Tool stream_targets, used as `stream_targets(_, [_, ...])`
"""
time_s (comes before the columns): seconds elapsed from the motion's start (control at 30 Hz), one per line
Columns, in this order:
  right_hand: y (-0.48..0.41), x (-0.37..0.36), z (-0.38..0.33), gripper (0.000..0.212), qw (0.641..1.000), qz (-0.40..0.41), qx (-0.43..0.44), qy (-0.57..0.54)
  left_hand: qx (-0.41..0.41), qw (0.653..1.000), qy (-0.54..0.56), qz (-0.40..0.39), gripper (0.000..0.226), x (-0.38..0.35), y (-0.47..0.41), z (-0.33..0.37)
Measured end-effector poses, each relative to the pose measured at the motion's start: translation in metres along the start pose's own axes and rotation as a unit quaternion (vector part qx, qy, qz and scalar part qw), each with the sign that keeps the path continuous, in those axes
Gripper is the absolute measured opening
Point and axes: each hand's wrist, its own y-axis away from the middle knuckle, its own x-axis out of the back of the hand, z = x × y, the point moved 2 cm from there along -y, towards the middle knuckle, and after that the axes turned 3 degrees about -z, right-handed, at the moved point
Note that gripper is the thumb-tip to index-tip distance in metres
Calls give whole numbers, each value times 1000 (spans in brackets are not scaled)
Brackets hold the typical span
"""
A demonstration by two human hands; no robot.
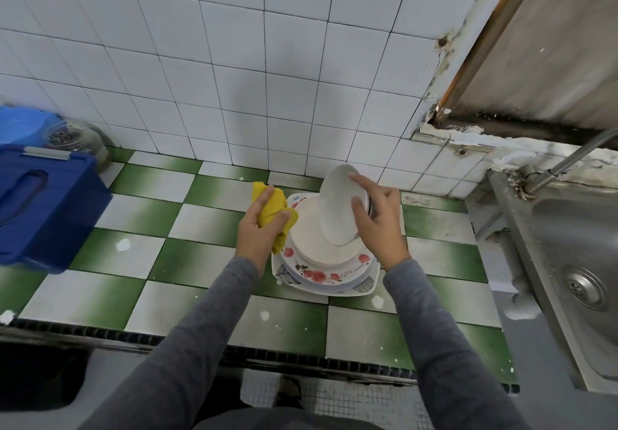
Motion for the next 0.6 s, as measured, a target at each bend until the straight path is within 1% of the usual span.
stream_targets(0.07, [6, -5, 1, 32, 992, 26, -53, -111, -17, 1000, 7, -9, 60, -5, 2, 4])
stream_targets(0.17, [12, -16, 2, 27, 971, 41, -112, -208, -52, 998, -21, -19, 69, -14, 1, 9])
stream_targets(0.23, [15, -22, -1, 25, 957, 47, -118, -261, -99, 992, -77, -25, 72, -24, 1, 15])
stream_targets(0.27, [15, -25, -3, 24, 953, 46, -116, -277, -135, 983, -120, -28, 75, -29, 0, 19])
stream_targets(0.33, [16, -32, -6, 26, 952, 43, -103, -285, -210, 955, -205, -49, 84, -41, -1, 28])
stream_targets(0.4, [17, -37, -8, 28, 952, 43, -87, -289, -249, 927, -270, -83, 88, -52, -3, 33])
stream_targets(0.47, [17, -38, -13, 29, 952, 49, -70, -294, -247, 895, -355, -108, 84, -61, -10, 31])
stream_targets(0.53, [15, -37, -17, 29, 946, 41, -57, -316, -209, 843, -477, -136, 78, -68, -12, 24])
stream_targets(0.6, [14, -36, -19, 33, 937, 33, -59, -343, -186, 800, -545, -169, 73, -71, -12, 18])
